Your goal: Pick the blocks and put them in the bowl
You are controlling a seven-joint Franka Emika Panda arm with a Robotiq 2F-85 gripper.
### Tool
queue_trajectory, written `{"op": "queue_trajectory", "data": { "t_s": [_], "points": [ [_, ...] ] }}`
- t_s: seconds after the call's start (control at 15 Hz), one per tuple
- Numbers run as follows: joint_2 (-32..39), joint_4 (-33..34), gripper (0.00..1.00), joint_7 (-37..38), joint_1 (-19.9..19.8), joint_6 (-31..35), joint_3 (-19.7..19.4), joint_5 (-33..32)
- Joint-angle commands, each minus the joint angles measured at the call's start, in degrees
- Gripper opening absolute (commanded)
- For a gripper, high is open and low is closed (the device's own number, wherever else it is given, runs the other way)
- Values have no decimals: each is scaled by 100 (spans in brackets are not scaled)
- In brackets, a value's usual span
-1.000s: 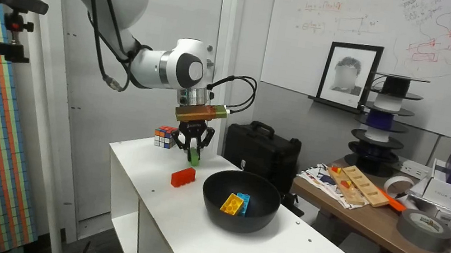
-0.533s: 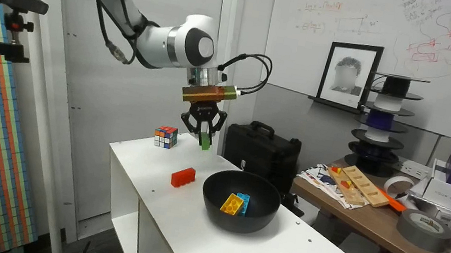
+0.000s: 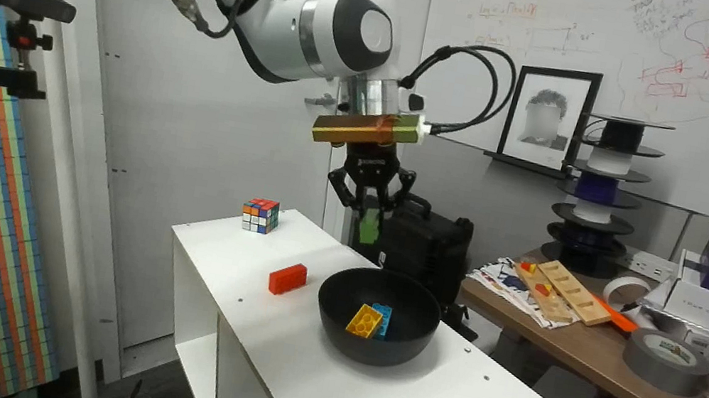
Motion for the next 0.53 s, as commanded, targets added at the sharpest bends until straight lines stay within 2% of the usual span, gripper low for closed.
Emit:
{"op": "queue_trajectory", "data": {
  "t_s": [0.0,0.13,0.2,0.27,0.33,0.47],
  "points": [
    [-90,-406,8,229,-350,305,-78,43],
    [37,-384,9,167,-544,367,-60,75],
    [73,-391,52,181,-589,424,-67,57],
    [91,-412,54,144,-624,479,-63,25],
    [84,-439,59,176,-591,565,-98,-60],
    [45,-490,76,136,-528,671,-85,-149]
  ]
}}
